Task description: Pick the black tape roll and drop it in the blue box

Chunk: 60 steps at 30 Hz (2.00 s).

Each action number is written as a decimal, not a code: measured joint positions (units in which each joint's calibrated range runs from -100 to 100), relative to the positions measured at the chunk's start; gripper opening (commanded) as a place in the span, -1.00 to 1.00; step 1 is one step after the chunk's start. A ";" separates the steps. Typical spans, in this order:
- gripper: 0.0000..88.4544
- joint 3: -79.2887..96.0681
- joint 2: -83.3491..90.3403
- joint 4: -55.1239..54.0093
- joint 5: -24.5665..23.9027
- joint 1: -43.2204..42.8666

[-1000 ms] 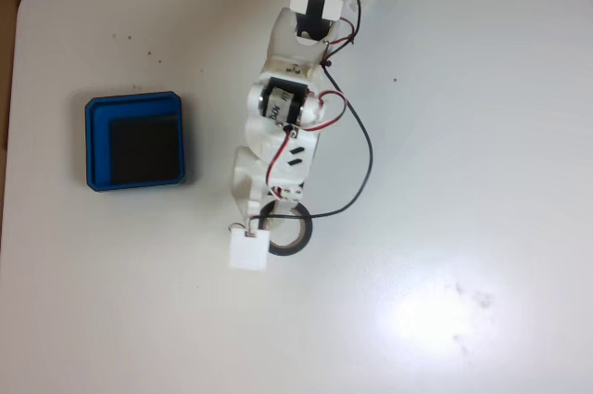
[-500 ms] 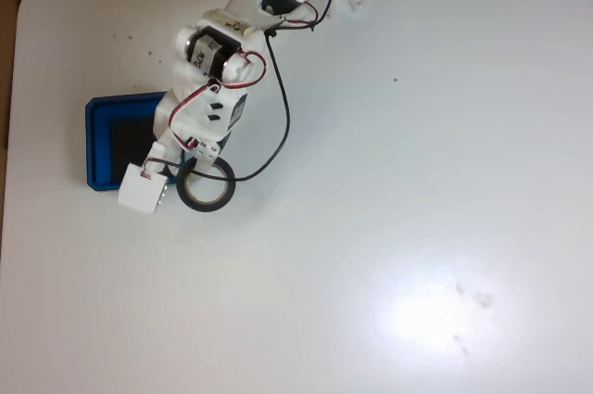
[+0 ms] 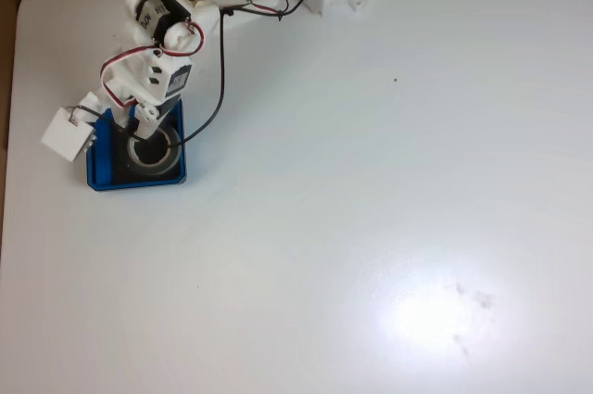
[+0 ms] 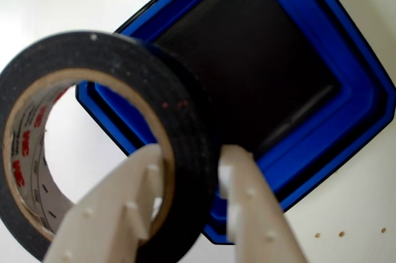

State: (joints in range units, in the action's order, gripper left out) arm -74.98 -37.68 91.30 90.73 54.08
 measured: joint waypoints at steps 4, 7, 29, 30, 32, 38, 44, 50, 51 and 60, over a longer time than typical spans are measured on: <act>-0.98 0.00 0.00 0.00 0.00 1.29; -0.98 0.00 0.00 0.00 -0.08 1.78; -0.98 -0.09 -7.71 -0.08 -0.33 8.02; -0.98 -0.09 -7.79 -0.08 -0.33 8.11; -0.98 -0.09 -8.13 -0.08 -0.33 8.31; -0.98 -0.09 -10.41 -4.11 -0.33 8.41; -0.98 -0.09 -11.26 -6.73 -0.33 9.60; -0.98 -0.09 -11.26 -6.73 -0.33 9.60; -0.98 -0.09 -11.26 -6.73 -0.33 9.60; -0.98 -0.09 -11.26 -6.73 -0.33 9.60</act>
State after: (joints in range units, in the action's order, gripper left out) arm -75.07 -48.94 84.56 90.40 63.68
